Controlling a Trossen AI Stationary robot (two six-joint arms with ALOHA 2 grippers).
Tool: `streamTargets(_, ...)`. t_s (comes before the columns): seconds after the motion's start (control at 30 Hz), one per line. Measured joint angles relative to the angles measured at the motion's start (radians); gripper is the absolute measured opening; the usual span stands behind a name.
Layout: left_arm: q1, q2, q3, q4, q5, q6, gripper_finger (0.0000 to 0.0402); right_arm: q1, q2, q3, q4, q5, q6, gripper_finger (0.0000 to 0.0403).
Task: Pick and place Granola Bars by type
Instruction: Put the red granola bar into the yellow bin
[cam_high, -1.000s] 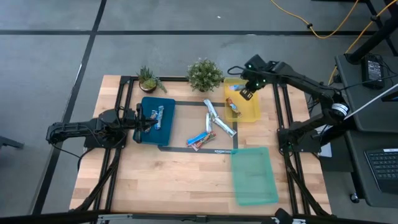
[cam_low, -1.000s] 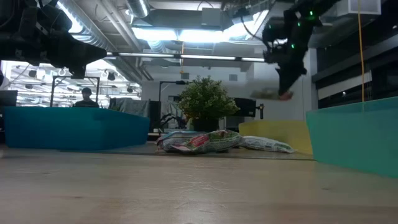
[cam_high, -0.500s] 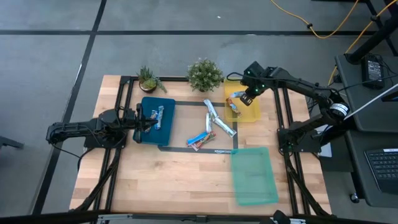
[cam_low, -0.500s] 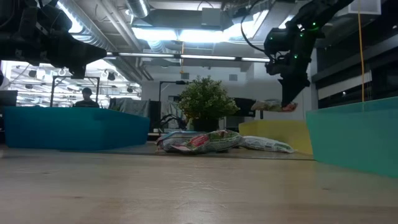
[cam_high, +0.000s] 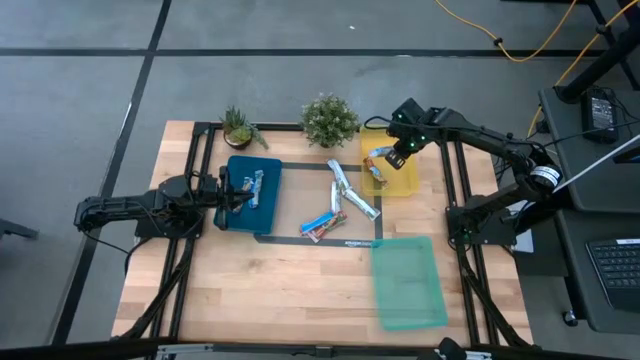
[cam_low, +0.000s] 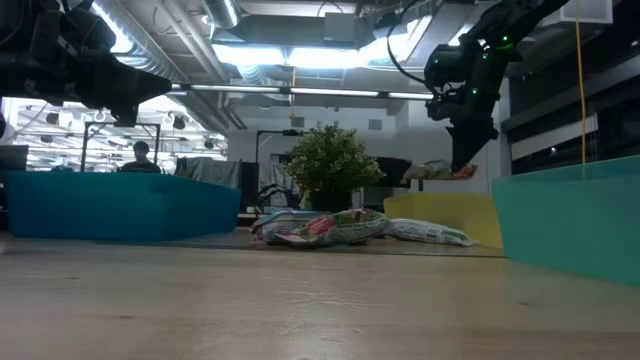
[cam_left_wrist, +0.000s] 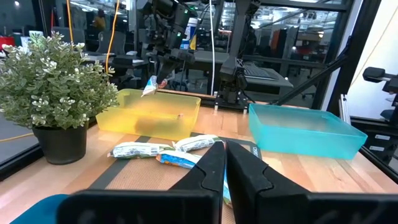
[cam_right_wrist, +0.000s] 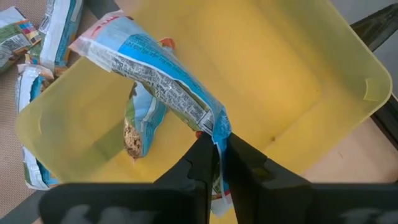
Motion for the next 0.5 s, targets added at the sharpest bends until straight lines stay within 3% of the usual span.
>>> streamTargets(0.4,0.000,0.000,0.000,0.000,0.000,0.000,0.0012,-0.034,0.000,-0.090,0.093,-0.005,-0.017,0.0044)
streamTargets(0.5,0.000,0.000,0.000,0.000,0.000,0.000,0.0009,-0.058,0.000,-0.147,0.133,-0.052,0.006,0.0044)
